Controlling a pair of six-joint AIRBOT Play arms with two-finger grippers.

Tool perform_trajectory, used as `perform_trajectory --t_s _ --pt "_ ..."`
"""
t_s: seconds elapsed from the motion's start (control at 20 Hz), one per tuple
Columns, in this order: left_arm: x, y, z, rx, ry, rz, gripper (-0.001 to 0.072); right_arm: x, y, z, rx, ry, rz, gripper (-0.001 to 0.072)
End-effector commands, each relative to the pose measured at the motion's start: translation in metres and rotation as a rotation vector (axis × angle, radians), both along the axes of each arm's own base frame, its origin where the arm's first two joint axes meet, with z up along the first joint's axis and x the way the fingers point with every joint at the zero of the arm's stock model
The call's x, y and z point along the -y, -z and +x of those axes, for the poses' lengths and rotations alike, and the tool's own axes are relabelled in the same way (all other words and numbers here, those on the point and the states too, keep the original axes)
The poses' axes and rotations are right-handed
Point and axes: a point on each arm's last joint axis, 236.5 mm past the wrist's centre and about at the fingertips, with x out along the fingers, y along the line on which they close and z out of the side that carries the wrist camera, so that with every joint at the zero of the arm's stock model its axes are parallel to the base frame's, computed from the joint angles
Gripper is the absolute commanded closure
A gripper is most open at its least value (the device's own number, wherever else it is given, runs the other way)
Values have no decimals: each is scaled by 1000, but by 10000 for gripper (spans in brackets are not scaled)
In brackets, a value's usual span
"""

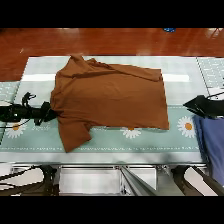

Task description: Fold the shirts.

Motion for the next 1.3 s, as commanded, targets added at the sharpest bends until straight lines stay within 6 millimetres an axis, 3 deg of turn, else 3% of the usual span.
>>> perform_trajectory --t_s 0.0,0.2,0.35,0.55,0.7,0.75,0.8,0.85,0.95,1.05,1.15,1.25 --pt "6 -14 11 35 49 -13 691 22 34 -44 -183 97 -11 303" --pt "16 -16 8 35 91 -21 691 -42 70 -58 -229 76 178 304" --pt "29 -15 8 49 141 -11 691 -69 91 -67 -308 -5 202 304" --pt "38 -14 9 54 166 -5 691 -90 104 -42 -285 9 233 304" --pt "37 -14 10 58 164 0 691 -100 104 -7 -231 27 245 309" --pt "37 -13 10 58 163 1 691 -107 104 2 -228 1 245 337" --pt "37 -13 11 59 162 2 691 -117 102 8 -227 -47 248 499" --pt "36 -14 12 62 162 3 691 -128 95 15 -199 -121 245 689" --pt "35 -24 18 82 172 0 691 -140 66 38 -121 -216 231 691" --pt "31 -50 34 137 191 -1 691 -140 22 66 -29 -280 216 692" --pt "24 -94 62 240 189 9 691 -131 -40 98 97 -323 154 692" --pt "15 -159 96 403 165 35 691 -116 -109 124 237 -342 41 692"
